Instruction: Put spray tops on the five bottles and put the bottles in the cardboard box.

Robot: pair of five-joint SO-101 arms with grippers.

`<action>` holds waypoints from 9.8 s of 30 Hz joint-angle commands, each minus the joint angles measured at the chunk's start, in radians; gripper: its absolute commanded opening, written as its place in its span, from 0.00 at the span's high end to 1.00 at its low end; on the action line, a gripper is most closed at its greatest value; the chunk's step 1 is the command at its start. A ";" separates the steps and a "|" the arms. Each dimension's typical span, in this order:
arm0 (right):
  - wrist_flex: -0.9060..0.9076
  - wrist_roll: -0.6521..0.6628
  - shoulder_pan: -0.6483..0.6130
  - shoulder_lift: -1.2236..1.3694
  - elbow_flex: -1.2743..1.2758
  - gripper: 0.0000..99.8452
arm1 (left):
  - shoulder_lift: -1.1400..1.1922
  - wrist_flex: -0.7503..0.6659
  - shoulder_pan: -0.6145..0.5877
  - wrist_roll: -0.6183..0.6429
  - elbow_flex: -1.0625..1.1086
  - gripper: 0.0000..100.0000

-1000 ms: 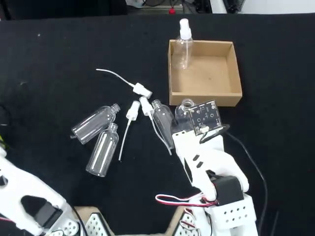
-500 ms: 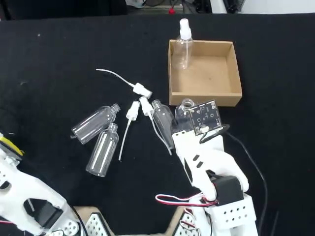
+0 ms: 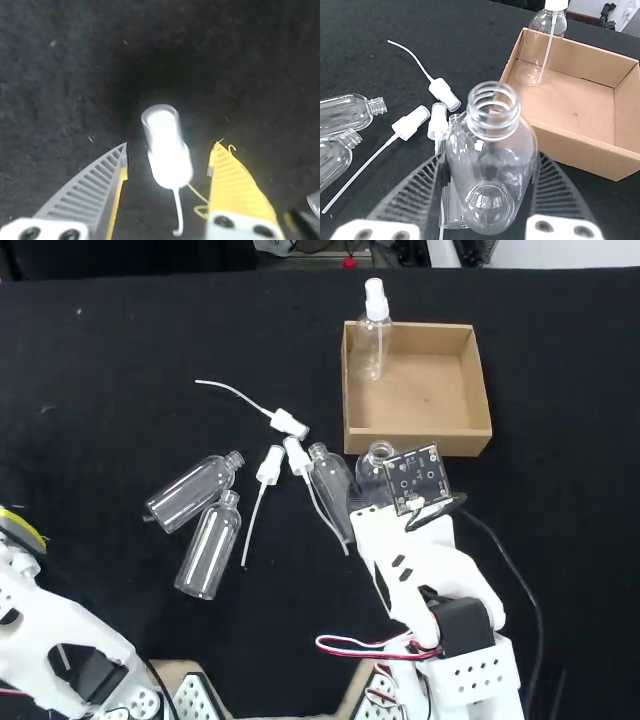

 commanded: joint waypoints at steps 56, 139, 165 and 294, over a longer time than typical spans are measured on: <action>0.020 0.003 -0.006 -0.002 -0.007 0.82 | -0.365 -0.496 0.039 0.133 0.618 0.80; -0.164 -0.253 -0.161 -0.042 0.088 0.82 | -1.801 -1.120 1.624 0.694 0.900 0.95; -0.081 -0.132 -0.282 -0.443 0.245 0.83 | -1.502 -0.798 1.633 0.641 0.559 0.95; -0.908 -0.012 0.414 2.066 -1.349 0.83 | -1.412 -1.959 0.667 0.646 1.913 0.72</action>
